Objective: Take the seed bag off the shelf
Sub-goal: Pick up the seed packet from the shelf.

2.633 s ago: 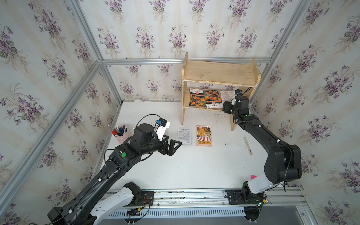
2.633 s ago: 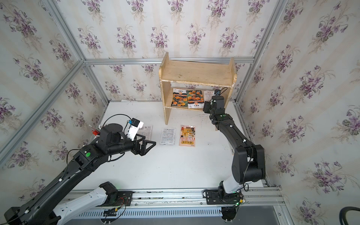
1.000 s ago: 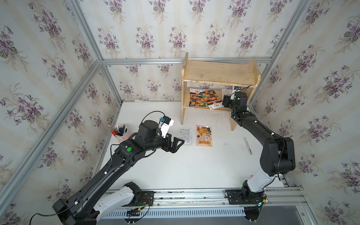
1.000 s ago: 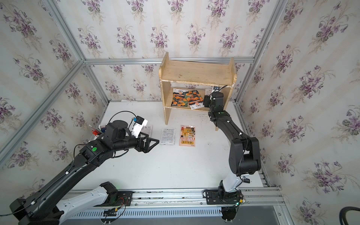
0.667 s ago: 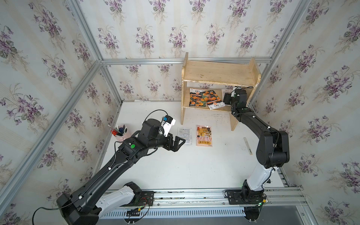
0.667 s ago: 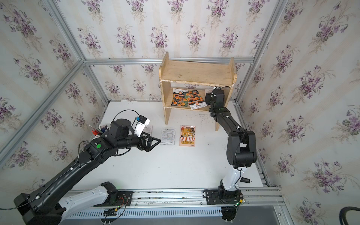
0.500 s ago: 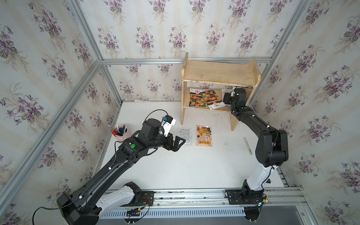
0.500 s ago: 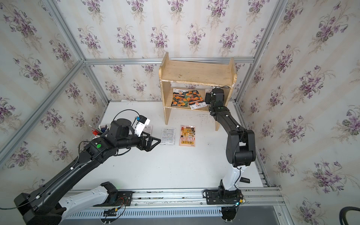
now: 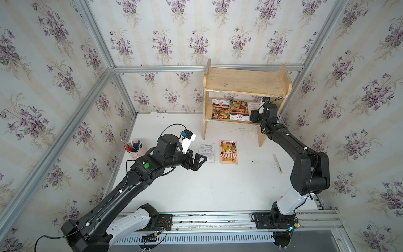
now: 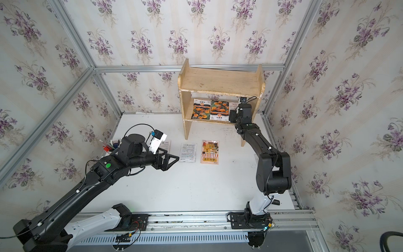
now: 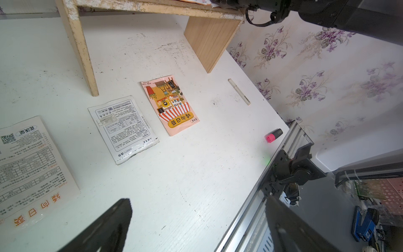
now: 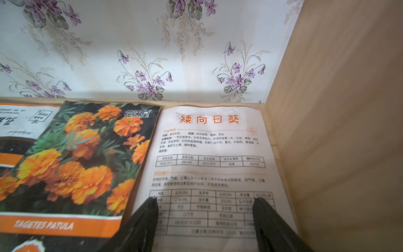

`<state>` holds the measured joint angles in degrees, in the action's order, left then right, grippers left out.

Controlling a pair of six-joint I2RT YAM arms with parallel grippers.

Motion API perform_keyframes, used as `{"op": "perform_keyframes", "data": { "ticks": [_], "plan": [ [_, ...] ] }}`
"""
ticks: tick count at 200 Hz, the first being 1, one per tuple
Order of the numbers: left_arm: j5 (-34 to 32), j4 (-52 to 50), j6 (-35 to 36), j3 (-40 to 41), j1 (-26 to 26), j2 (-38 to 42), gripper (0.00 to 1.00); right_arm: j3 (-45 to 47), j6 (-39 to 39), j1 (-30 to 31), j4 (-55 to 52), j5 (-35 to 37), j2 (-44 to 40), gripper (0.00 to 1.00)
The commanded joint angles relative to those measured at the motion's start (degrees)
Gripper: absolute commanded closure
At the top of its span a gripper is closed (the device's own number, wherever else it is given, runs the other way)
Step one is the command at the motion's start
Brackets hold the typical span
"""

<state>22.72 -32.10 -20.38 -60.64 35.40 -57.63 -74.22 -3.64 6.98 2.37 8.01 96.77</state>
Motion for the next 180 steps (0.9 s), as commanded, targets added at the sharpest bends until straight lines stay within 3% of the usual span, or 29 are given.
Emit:
{"op": "perform_keyframes", "data": {
  "ticks": [1,84,111,142,180],
  "plan": [
    [0.56,1.94,0.24,0.33,0.02,0.41,0.00,2.66,-1.50,0.48,-2.46,-0.48,-2.66,0.28],
    [1.13,3.10,-0.30,0.31,0.10,0.76,0.00,5.67,-3.02,3.48,-4.35,3.17,-12.87,0.27],
    [0.68,3.07,-0.11,0.26,0.11,1.26,0.00,6.63,-7.00,3.39,-6.06,3.44,-17.23,0.26],
    [-0.02,3.15,0.05,1.13,0.11,1.82,0.01,11.40,-15.75,2.30,-7.16,-2.04,-24.11,0.25],
    [1.24,3.71,-0.97,1.40,0.11,2.31,0.00,17.73,-23.92,-6.54,-5.91,-14.31,-29.18,0.22]
  ]
}}
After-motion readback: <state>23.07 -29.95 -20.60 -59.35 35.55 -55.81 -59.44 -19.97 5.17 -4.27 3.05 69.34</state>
